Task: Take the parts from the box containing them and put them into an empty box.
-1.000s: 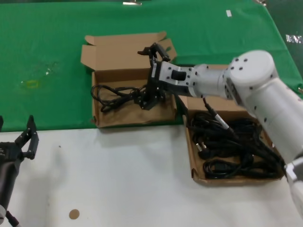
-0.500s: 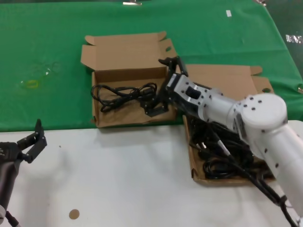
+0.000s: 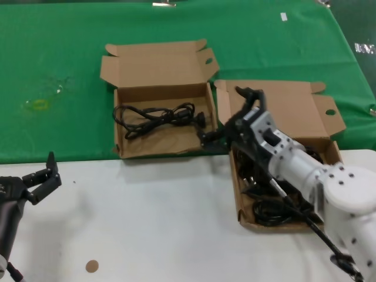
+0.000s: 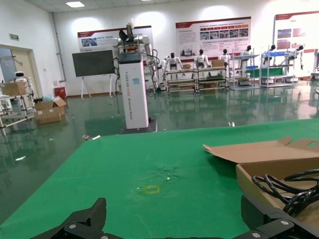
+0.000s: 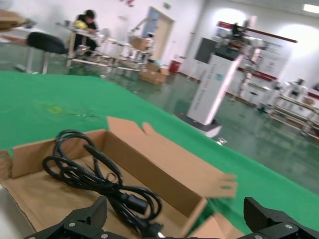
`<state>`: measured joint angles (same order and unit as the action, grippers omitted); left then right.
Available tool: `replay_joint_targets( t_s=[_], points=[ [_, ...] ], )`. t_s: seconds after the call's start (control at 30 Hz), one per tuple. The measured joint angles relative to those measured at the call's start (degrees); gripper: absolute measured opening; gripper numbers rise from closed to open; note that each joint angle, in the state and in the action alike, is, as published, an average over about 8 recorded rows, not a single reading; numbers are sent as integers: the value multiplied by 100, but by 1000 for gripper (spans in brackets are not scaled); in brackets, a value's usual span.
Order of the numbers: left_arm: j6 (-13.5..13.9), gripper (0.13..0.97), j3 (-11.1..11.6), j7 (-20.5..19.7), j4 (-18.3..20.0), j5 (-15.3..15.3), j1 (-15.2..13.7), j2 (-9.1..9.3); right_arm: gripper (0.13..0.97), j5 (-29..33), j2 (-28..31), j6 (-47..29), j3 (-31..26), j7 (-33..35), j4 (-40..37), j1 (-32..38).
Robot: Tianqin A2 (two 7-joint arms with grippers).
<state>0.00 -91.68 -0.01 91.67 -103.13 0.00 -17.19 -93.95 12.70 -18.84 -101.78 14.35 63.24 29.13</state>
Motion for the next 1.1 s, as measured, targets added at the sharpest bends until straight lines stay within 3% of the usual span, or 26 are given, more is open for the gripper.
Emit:
replay_joint_targets(
  t_s=[0.27, 0.73, 1.1],
  points=[
    [0, 955, 0, 3, 0, 0, 0, 0, 966, -270, 132, 554, 297, -422, 835, -862],
    [0, 966, 0, 1, 0, -1, 0, 0, 966, -738, 362, 1515, 814, -1154, 2289, -2346],
    [0, 966, 0, 1, 0, 0, 0, 0, 966, -833, 407, 1709, 916, -1301, 2579, -2642]
  ],
)
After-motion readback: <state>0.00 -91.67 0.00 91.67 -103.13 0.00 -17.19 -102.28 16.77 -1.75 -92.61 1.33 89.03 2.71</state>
